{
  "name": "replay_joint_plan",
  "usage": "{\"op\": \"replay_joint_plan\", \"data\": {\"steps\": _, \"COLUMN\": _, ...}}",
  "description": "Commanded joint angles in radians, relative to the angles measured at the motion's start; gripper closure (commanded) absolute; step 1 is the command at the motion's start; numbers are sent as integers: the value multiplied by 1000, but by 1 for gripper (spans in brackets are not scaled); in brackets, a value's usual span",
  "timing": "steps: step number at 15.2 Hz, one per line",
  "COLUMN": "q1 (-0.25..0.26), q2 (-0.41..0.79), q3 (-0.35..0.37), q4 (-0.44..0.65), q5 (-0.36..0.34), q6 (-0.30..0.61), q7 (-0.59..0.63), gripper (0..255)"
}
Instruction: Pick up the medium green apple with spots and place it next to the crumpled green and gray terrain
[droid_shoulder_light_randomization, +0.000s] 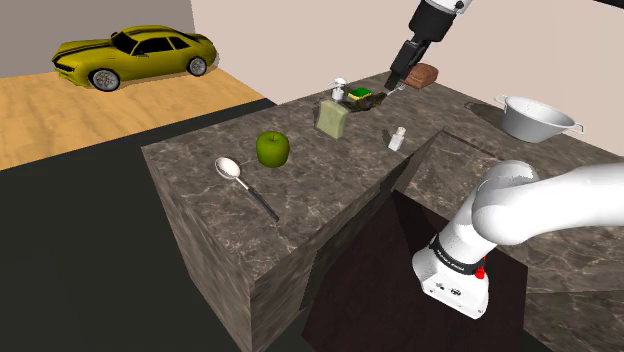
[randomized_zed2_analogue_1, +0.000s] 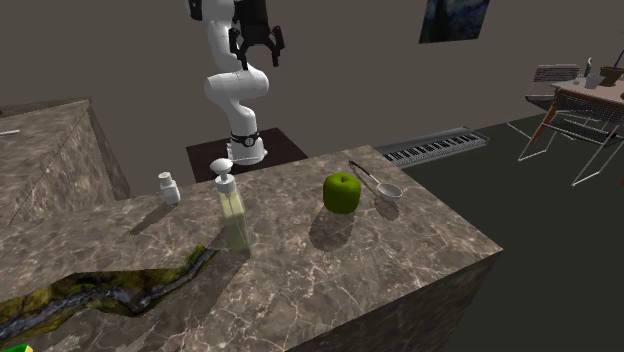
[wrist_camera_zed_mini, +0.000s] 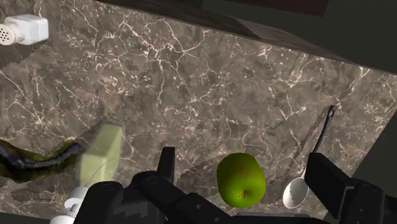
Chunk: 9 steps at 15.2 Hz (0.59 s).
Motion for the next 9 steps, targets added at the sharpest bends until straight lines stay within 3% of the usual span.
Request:
{"op": "replay_joint_plan", "data": {"steps": 1, "q1": 0, "q2": 0, "q3": 0, "q4": 0, "q5": 0, "q6": 0, "q7": 0, "gripper": 0}}
{"op": "replay_joint_plan", "data": {"steps": 9, "q1": -24, "q2": 303, "q3": 105, "q4": 100, "q5": 62, "q6": 113, "q7": 223, "gripper": 0}}
